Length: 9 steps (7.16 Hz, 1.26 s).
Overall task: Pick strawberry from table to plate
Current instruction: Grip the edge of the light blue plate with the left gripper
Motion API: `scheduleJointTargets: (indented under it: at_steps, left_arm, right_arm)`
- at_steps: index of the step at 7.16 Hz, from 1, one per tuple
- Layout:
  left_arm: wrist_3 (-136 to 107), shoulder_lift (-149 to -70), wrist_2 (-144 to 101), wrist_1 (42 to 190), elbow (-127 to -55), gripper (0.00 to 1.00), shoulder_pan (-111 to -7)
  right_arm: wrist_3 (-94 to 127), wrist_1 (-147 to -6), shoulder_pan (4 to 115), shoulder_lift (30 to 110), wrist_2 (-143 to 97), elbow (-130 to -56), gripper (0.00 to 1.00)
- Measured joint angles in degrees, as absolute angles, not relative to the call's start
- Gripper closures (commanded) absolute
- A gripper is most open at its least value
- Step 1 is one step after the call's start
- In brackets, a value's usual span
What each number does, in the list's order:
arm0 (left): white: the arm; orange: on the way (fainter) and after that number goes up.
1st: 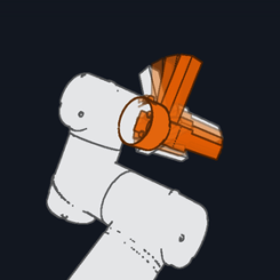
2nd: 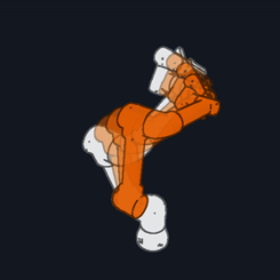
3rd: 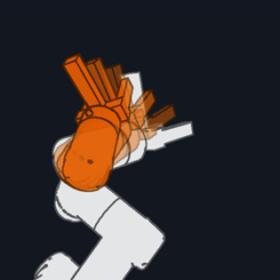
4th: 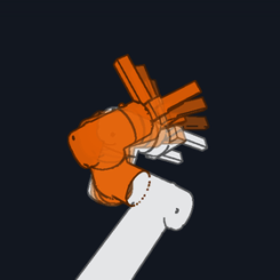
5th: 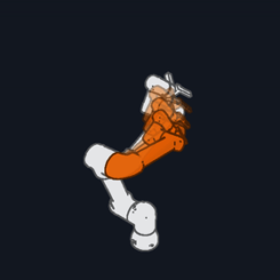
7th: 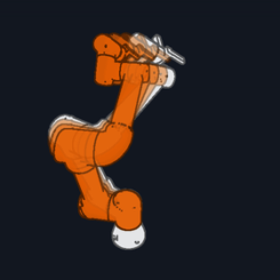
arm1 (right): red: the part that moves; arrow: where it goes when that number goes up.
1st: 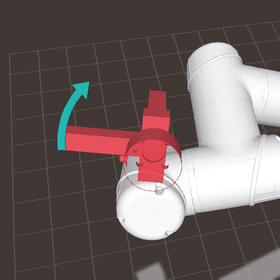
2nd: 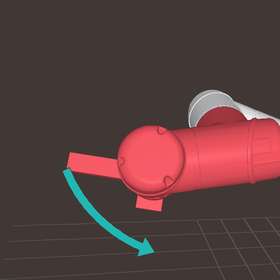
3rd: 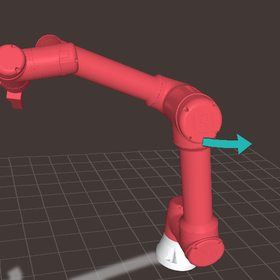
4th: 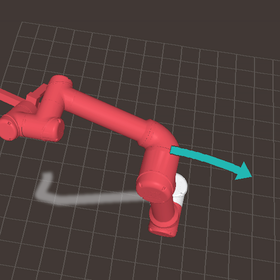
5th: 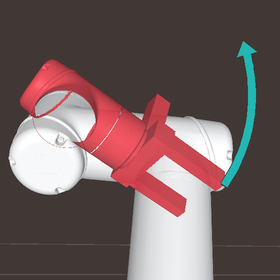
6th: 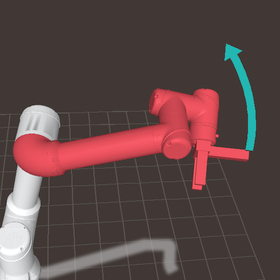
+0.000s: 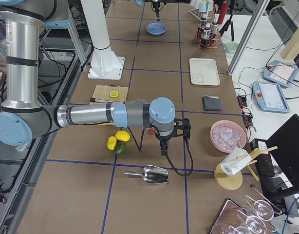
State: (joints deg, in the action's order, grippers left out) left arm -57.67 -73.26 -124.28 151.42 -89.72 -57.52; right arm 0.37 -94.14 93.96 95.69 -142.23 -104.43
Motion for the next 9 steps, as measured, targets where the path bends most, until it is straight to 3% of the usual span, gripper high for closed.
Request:
scheduleJointTargets:
  at_steps: [4,7,9]
  left_arm:
    - [-60.1,-73.8,-123.1,152.4,-89.2,0.21,-55.1]
    - [-60.4,-74.7,-122.7,152.6,-88.3,0.38,-54.2]
    - [-60.4,-74.8,-122.7,152.7,-88.2,0.38,-53.8]
  right_arm:
    - [0.5,-94.2,94.0,95.6,-142.2,-104.4,0.00]
    - [0.5,-94.1,94.0,95.6,-142.2,-104.5,0.00]
    - [0.5,-94.1,94.0,95.6,-142.2,-104.5,0.00]
